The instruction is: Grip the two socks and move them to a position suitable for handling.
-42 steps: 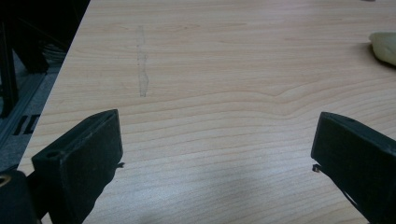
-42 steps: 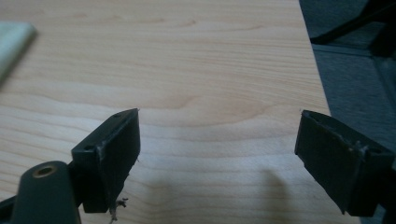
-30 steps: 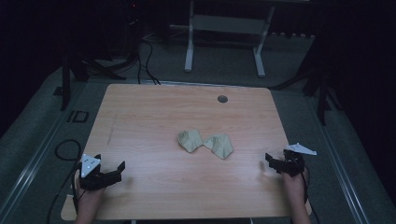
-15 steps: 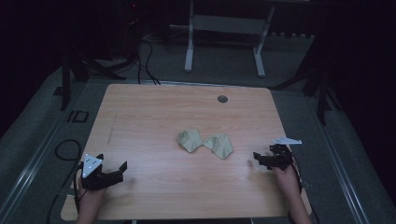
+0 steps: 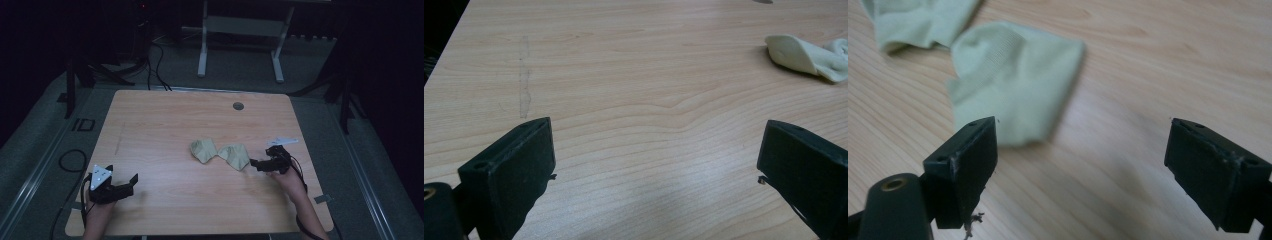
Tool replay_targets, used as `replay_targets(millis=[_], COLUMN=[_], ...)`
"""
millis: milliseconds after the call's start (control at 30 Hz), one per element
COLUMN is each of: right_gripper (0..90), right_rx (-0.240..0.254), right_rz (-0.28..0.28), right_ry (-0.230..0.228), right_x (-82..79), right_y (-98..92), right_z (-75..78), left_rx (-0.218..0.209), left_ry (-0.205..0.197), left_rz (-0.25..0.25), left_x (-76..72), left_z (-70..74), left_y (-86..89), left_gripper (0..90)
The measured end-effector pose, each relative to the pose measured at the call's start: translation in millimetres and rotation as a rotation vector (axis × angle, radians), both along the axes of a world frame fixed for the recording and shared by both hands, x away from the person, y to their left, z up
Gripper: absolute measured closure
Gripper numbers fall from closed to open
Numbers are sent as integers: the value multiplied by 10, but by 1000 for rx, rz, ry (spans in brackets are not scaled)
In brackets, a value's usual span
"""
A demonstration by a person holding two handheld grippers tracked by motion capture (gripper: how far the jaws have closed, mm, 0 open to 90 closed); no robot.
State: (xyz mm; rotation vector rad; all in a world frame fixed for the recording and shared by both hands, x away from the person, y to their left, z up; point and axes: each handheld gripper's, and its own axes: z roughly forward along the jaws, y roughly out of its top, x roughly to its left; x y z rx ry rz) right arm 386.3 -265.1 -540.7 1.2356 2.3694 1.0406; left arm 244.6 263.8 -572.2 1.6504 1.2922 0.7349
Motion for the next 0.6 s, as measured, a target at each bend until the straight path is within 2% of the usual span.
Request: replay_targets(millis=[133, 267, 467, 600], right_gripper=[137, 150, 219, 227], right_rx=[-4, -34, -41, -51], right_rz=[52, 80, 96, 92], right_ry=[4, 3, 10, 18], right_x=[59, 122, 244, 320], right_y=[202, 371, 584, 691], right_z=[34, 44, 33, 0], left_rx=[-2, -4, -1, -3], left_ry=[0, -1, 6, 8], left_rz=[-4, -8, -14, -16], left_x=[-1, -4, -1, 2], left_z=[2, 4, 2, 1], left_y=[-3, -2, -2, 1], left_gripper=[19, 19, 19, 19])
